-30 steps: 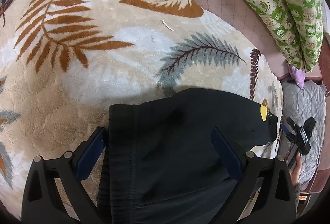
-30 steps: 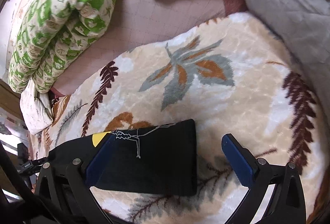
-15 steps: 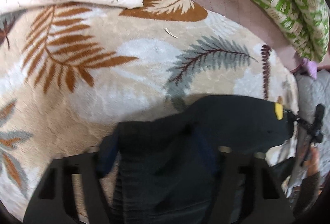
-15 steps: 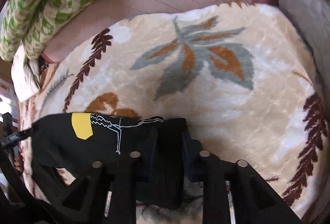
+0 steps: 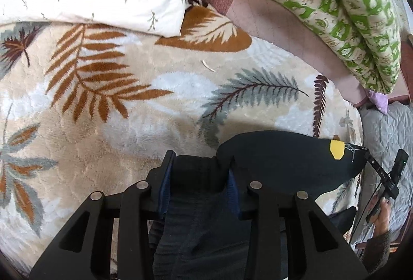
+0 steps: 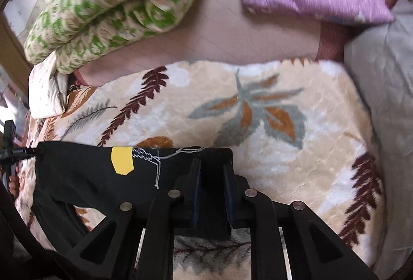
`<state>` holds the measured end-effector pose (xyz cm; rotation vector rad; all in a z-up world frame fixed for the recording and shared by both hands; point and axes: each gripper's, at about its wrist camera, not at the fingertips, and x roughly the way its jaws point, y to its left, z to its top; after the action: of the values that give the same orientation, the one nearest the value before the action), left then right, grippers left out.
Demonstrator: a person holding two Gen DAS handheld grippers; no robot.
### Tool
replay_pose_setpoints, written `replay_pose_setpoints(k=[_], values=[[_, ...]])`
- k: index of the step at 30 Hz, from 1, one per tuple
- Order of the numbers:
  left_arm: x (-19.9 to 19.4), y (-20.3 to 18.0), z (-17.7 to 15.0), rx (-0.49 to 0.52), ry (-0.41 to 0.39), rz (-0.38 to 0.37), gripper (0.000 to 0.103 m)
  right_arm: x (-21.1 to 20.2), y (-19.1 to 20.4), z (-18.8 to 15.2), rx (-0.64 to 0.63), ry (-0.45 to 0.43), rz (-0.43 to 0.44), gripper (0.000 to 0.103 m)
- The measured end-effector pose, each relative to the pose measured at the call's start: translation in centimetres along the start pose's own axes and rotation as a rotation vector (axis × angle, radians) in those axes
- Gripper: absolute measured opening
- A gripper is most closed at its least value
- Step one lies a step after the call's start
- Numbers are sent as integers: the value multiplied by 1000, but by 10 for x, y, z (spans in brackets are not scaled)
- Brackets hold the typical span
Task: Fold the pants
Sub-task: 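Lift the waistband with both tools and fold it over onto the leg hems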
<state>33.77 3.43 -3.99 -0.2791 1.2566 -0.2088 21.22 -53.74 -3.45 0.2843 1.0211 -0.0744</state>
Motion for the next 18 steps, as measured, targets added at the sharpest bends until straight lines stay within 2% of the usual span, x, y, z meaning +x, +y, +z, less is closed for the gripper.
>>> replay_pose_setpoints(k=[6, 10, 11, 13, 14, 16, 17, 18], values=[[-5, -3, 0, -17, -9, 29, 34, -22, -1, -5, -36, -34, -22, 8], [-2, -5, -1, -10, -4, 58, 34, -31, -6, -9, -57, -45, -45, 8], [0, -5, -1, -13, 2, 60, 34, -28, -9, -9, -46, -31, -48, 13], [4, -4, 0, -22, 9, 57, 34, -14, -23, -9, 45, 27, -30, 14], [5, -3, 0, -24, 11, 54, 34, -8, -27, -8, 70, 28, -43, 22], [7, -2, 2, -28, 18, 49, 34, 7, -37, -5, 154, 36, 37, 39], [8, -1, 2, -27, 20, 46, 34, 15, -39, -3, 184, 33, 68, 43], [8, -2, 2, -27, 21, 49, 34, 22, -40, -2, 197, 38, 80, 42]])
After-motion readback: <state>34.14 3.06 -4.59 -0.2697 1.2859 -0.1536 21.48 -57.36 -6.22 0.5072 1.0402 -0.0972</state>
